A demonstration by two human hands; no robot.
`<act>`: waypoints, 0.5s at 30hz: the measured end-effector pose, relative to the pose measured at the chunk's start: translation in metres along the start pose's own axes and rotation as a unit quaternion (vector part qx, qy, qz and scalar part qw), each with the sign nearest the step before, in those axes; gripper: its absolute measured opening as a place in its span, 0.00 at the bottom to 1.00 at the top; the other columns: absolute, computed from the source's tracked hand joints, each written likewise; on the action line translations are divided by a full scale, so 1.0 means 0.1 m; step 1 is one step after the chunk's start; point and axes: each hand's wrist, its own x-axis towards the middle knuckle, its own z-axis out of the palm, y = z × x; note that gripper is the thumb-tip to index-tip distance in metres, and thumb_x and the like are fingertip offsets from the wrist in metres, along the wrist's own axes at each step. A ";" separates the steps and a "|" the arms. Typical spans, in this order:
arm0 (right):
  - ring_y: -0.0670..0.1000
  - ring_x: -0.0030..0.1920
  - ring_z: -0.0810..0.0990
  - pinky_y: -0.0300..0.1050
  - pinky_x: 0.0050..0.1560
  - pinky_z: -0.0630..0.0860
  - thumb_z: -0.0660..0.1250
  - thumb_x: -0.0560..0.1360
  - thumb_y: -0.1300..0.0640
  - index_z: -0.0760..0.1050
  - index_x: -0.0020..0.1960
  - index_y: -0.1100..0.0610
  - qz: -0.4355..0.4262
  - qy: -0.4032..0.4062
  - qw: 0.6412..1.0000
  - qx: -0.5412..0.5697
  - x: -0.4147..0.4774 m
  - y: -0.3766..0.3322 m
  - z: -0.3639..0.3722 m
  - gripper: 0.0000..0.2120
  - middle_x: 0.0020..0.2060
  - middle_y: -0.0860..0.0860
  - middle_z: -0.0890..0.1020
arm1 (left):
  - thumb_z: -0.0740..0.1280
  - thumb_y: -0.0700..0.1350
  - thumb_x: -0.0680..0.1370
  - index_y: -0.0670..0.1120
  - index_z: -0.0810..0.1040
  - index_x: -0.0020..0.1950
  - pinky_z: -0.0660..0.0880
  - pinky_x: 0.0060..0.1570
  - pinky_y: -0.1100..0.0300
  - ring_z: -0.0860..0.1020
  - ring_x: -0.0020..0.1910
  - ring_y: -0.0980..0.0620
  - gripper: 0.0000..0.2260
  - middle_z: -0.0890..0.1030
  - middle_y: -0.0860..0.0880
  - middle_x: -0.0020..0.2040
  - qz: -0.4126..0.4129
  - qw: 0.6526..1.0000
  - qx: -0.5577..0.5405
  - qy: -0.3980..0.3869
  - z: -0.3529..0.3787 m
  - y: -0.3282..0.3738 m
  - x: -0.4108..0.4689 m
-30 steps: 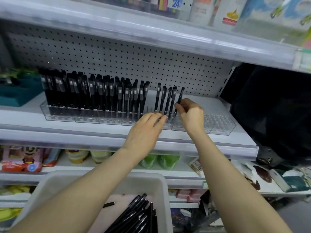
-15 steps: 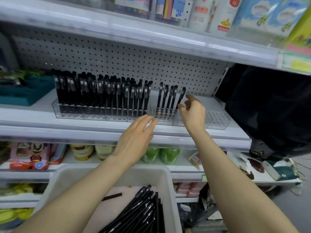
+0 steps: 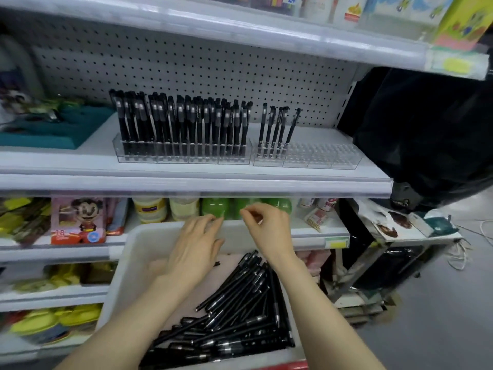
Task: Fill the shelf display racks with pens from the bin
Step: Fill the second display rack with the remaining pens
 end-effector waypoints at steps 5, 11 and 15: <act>0.52 0.41 0.80 0.46 0.41 0.75 0.65 0.76 0.50 0.83 0.44 0.54 0.036 -0.084 0.984 -0.154 -0.36 0.23 0.14 0.10 0.40 0.50 0.84 | 0.72 0.43 0.73 0.42 0.70 0.72 0.62 0.70 0.42 0.70 0.65 0.40 0.28 0.73 0.41 0.66 0.022 0.999 0.026 -0.002 0.11 -0.01 -0.11; 0.60 0.55 0.76 0.51 0.53 0.74 0.61 0.79 0.50 0.76 0.60 0.56 0.012 -0.158 0.941 -0.299 -0.53 0.27 0.30 0.15 0.54 0.56 0.78 | 0.70 0.42 0.74 0.42 0.68 0.74 0.56 0.73 0.43 0.68 0.67 0.40 0.29 0.72 0.41 0.66 0.021 1.000 0.018 -0.003 0.10 0.01 -0.14; 0.60 0.54 0.78 0.50 0.48 0.71 0.57 0.81 0.46 0.71 0.62 0.58 0.035 -0.227 0.905 -0.359 -0.63 0.25 0.41 0.18 0.56 0.58 0.78 | 0.69 0.41 0.75 0.43 0.67 0.74 0.56 0.74 0.43 0.67 0.67 0.41 0.27 0.72 0.41 0.67 0.022 1.000 0.005 0.004 0.11 -0.01 -0.15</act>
